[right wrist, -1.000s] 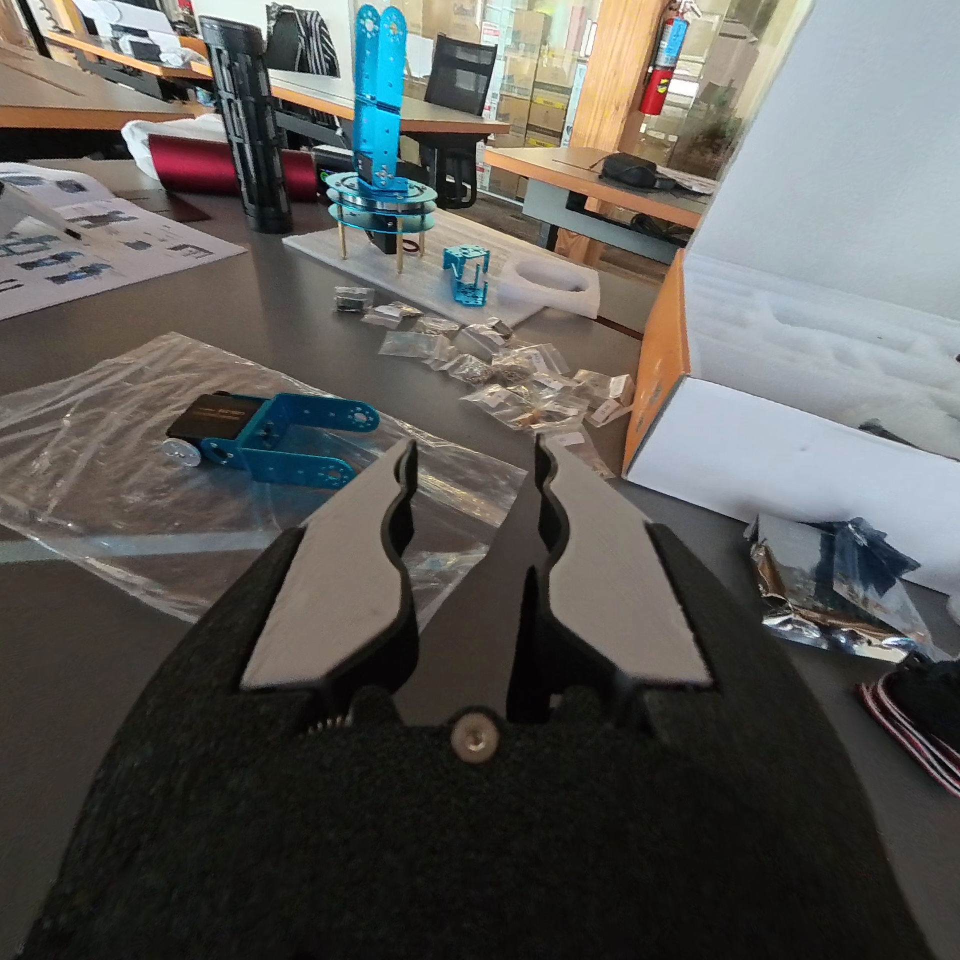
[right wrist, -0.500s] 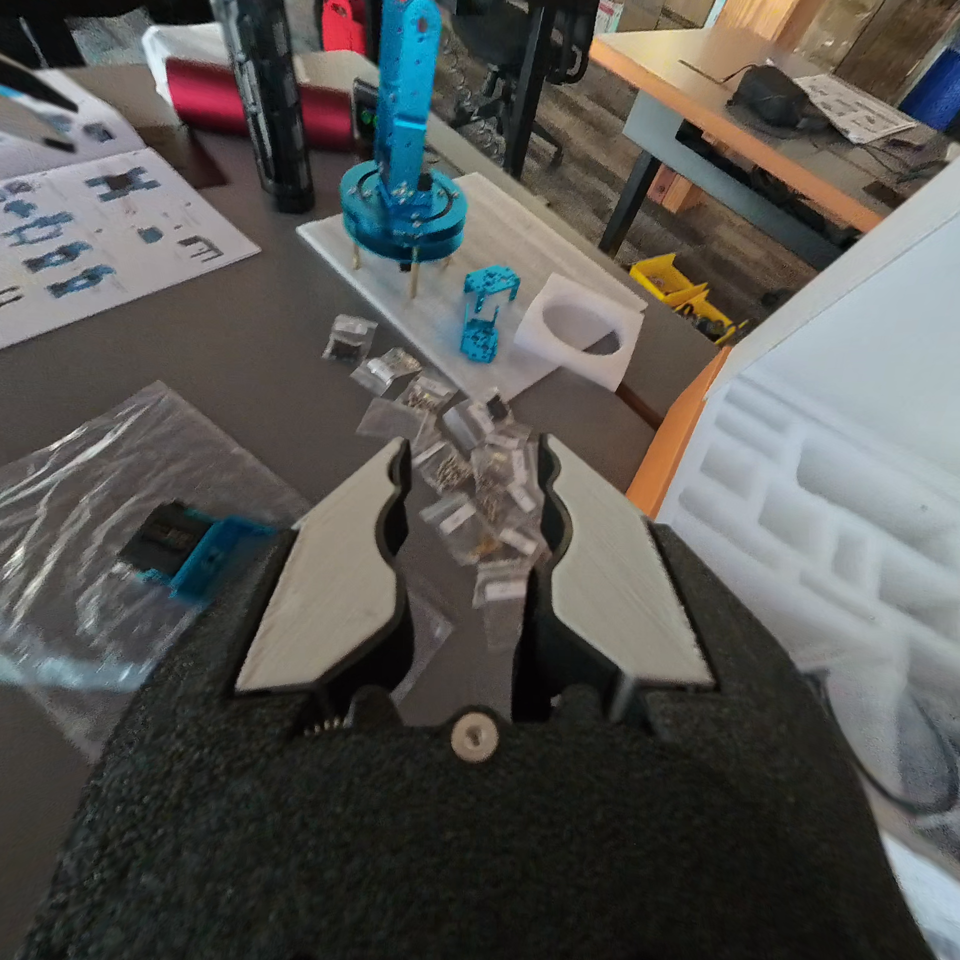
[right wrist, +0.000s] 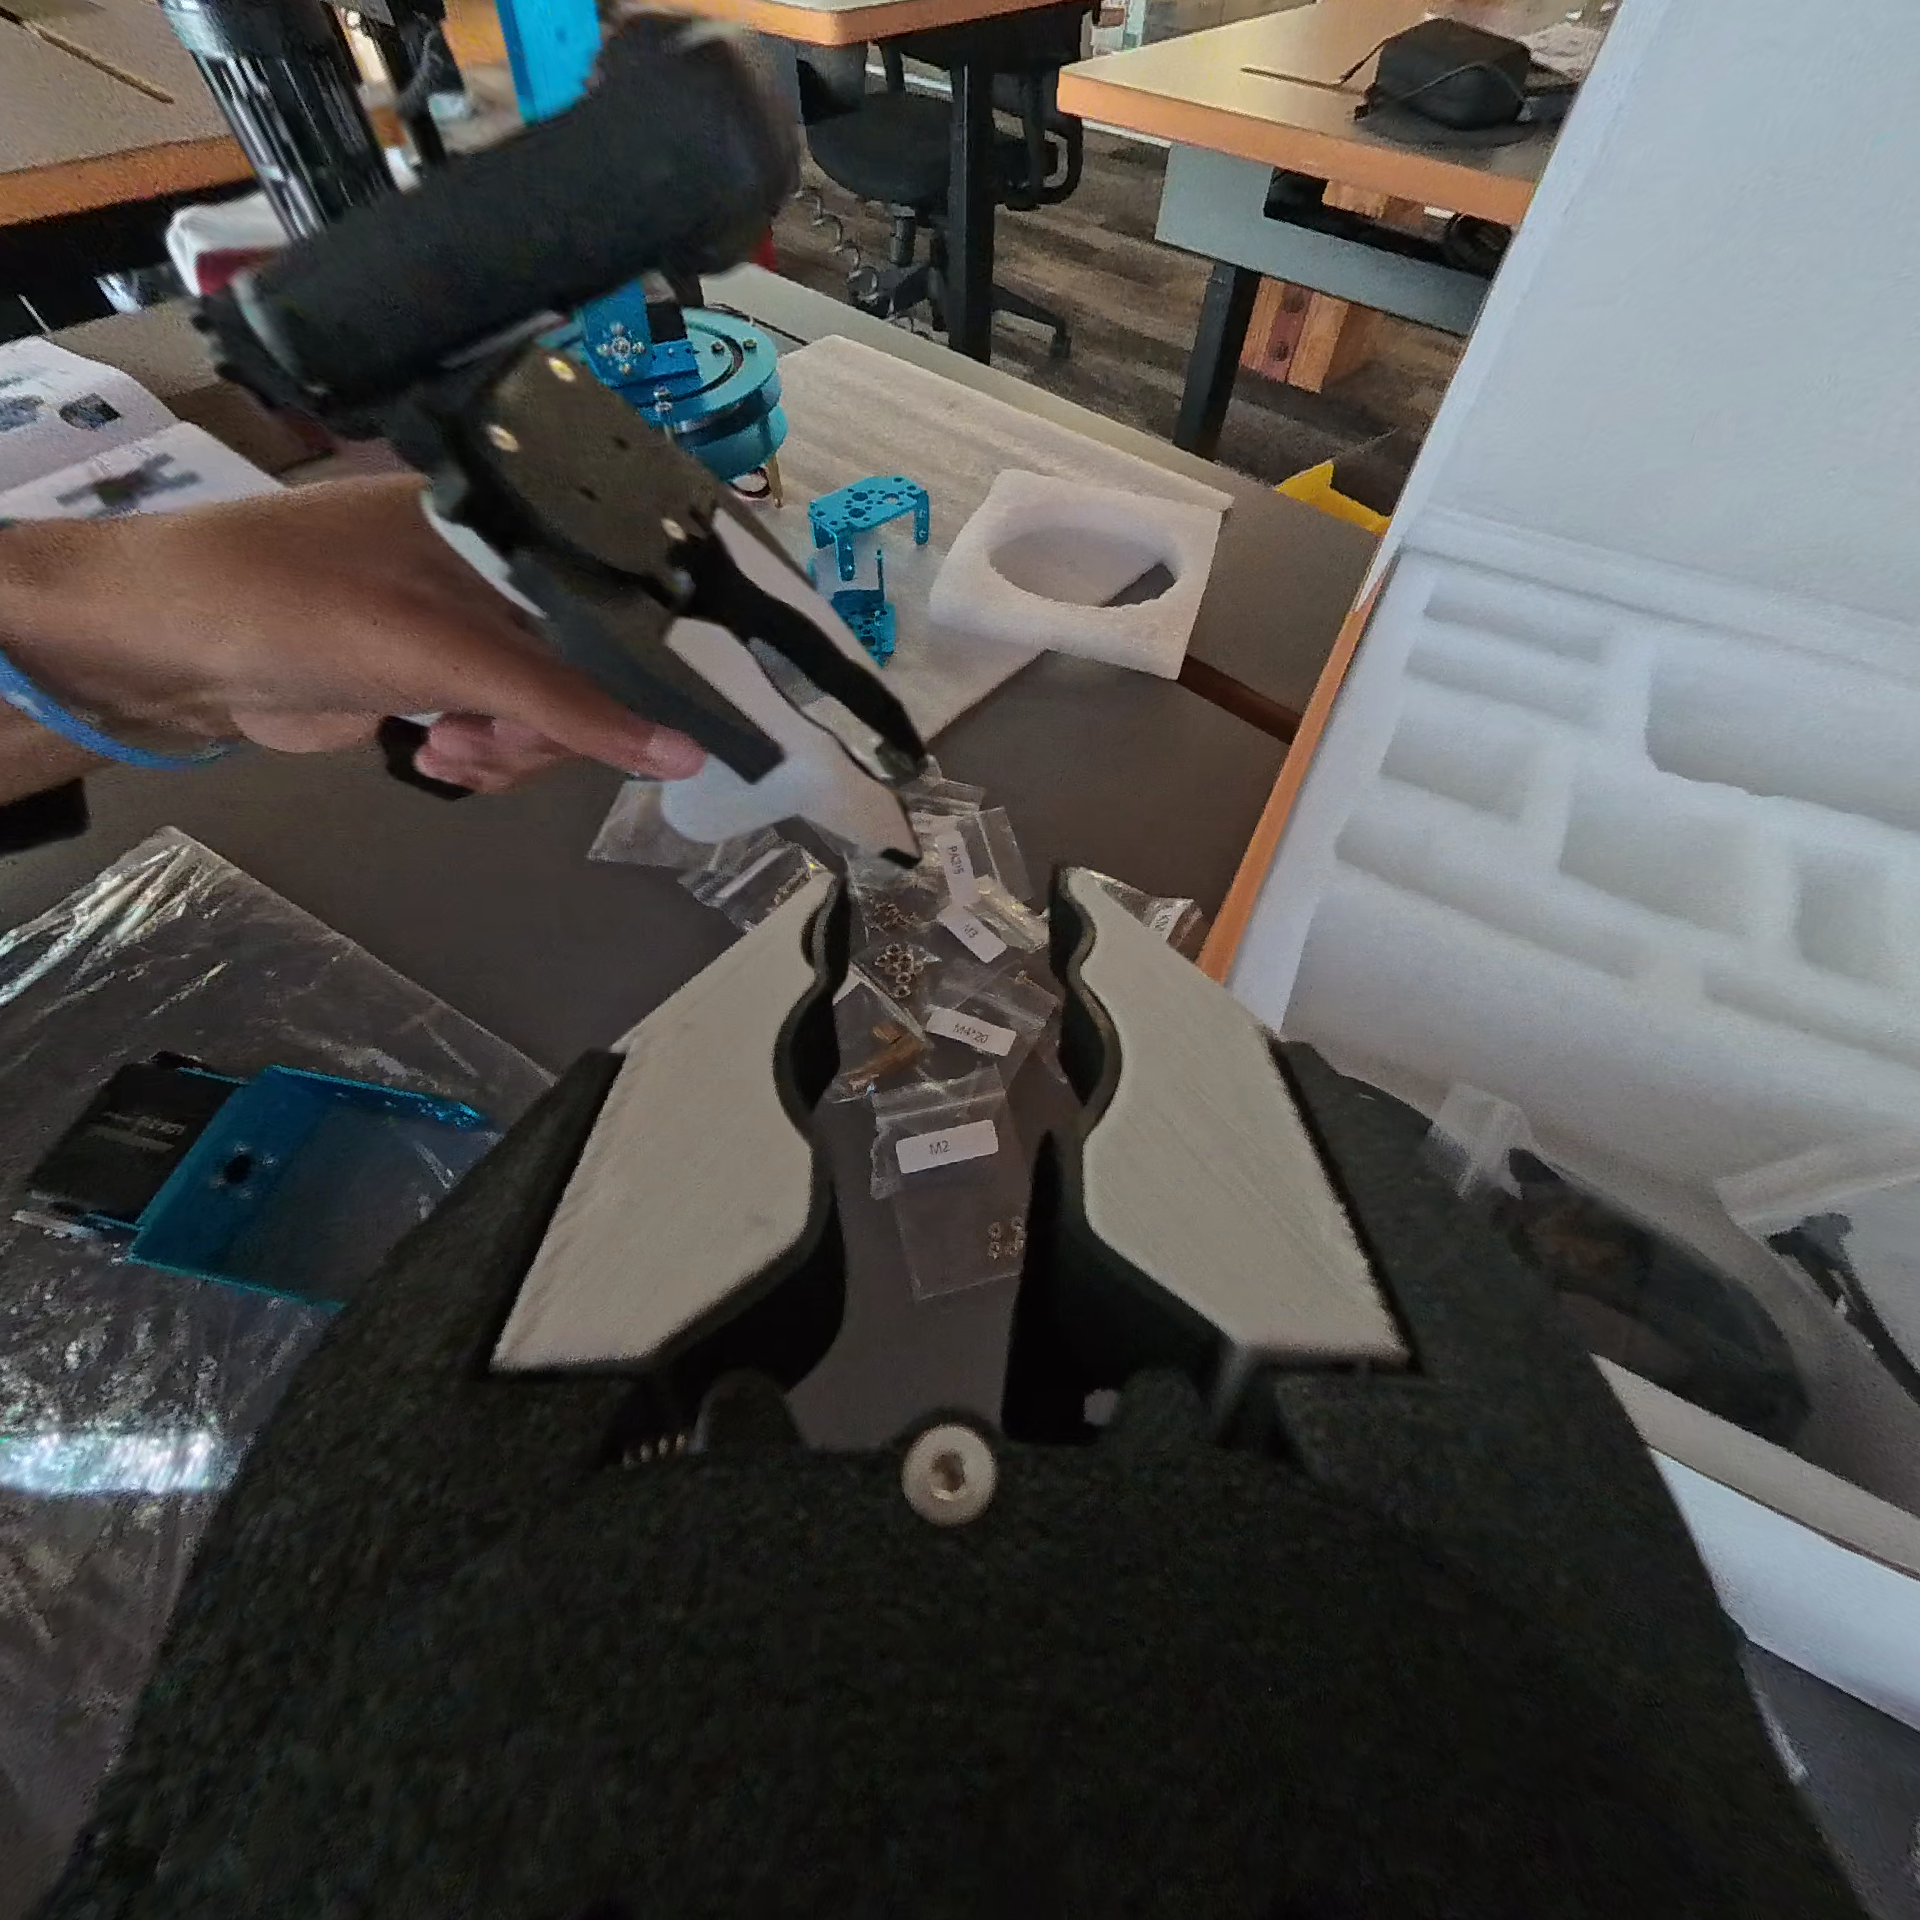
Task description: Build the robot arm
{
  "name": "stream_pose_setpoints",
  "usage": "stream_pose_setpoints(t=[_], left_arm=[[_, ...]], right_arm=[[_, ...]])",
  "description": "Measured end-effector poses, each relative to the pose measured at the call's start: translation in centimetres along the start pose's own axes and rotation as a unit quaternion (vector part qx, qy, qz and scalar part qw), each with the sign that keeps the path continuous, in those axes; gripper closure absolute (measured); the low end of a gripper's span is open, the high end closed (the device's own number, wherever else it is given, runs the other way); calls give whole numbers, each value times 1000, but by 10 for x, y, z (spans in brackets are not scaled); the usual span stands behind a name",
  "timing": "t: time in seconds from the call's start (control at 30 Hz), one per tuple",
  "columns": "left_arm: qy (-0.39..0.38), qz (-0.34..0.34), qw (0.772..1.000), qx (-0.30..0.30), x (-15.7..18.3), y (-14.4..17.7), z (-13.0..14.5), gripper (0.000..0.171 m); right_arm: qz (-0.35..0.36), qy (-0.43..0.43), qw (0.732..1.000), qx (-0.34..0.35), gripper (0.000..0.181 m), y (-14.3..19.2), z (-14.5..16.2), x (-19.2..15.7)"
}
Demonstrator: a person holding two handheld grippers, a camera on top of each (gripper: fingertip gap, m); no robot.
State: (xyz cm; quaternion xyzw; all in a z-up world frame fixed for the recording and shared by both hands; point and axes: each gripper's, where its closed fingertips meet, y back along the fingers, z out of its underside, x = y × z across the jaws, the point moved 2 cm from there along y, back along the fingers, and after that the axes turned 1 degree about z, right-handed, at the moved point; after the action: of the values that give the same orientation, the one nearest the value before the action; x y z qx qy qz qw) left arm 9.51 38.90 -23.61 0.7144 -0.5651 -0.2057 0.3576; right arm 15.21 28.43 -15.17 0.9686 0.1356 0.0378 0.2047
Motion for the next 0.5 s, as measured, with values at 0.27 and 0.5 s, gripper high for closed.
stream_pose_setpoints(t=[0.27, 0.5], left_arm=[[9, 49, 999, -13, 10, -18, 6, 171], [-175, 167, 945, 218, 78, 76, -7, 171]], right_arm=[[-7, 2, 1000, -2, 147, -1, 5, 4], [-119, 7, 992, 35, 145, 0, 3, -18]])
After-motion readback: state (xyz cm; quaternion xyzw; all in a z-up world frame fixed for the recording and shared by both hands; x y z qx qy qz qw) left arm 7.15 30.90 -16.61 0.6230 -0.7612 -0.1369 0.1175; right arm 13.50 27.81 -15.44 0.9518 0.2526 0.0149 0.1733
